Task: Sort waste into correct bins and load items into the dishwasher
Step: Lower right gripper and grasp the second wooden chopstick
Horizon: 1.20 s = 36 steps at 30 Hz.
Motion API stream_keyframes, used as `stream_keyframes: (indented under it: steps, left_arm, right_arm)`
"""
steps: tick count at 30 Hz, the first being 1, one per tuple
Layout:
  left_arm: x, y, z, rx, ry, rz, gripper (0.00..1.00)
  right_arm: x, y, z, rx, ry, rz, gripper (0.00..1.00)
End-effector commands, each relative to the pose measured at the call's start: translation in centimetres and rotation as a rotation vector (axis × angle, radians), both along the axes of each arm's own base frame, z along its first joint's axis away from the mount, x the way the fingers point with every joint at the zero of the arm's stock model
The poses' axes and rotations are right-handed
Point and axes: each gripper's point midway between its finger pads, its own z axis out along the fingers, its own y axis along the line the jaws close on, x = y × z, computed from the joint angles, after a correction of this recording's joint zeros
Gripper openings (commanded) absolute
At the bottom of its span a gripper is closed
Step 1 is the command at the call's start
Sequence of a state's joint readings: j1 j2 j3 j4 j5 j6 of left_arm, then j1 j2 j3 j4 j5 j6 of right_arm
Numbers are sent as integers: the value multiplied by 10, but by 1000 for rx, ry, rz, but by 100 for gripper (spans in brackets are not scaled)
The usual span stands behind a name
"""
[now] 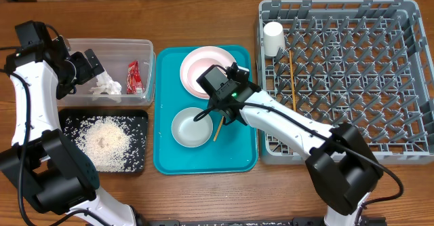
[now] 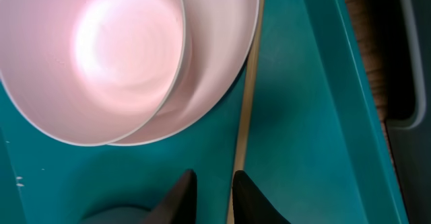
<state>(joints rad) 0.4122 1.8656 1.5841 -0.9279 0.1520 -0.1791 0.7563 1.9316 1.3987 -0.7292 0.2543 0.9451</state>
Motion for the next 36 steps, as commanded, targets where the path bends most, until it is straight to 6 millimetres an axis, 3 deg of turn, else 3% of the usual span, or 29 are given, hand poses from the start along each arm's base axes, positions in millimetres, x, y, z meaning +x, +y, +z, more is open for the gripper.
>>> stream_keyframes:
  steps: [1, 8, 15, 36]
  left_arm:
    - [4, -3, 19, 31, -41, -27, 100]
    - [4, -3, 19, 31, -41, -27, 100]
    - [4, -3, 19, 31, -41, -27, 100]
    - [4, -3, 19, 31, -41, -28, 100]
  right_arm:
    - [0, -2, -12, -27, 6, -8, 21]
    - [0, -2, -16, -32, 11, -8, 21]
    - [-1, -6, -41, -70, 46, -12, 21]
    - [3, -8, -59, -105, 47, -21, 21]
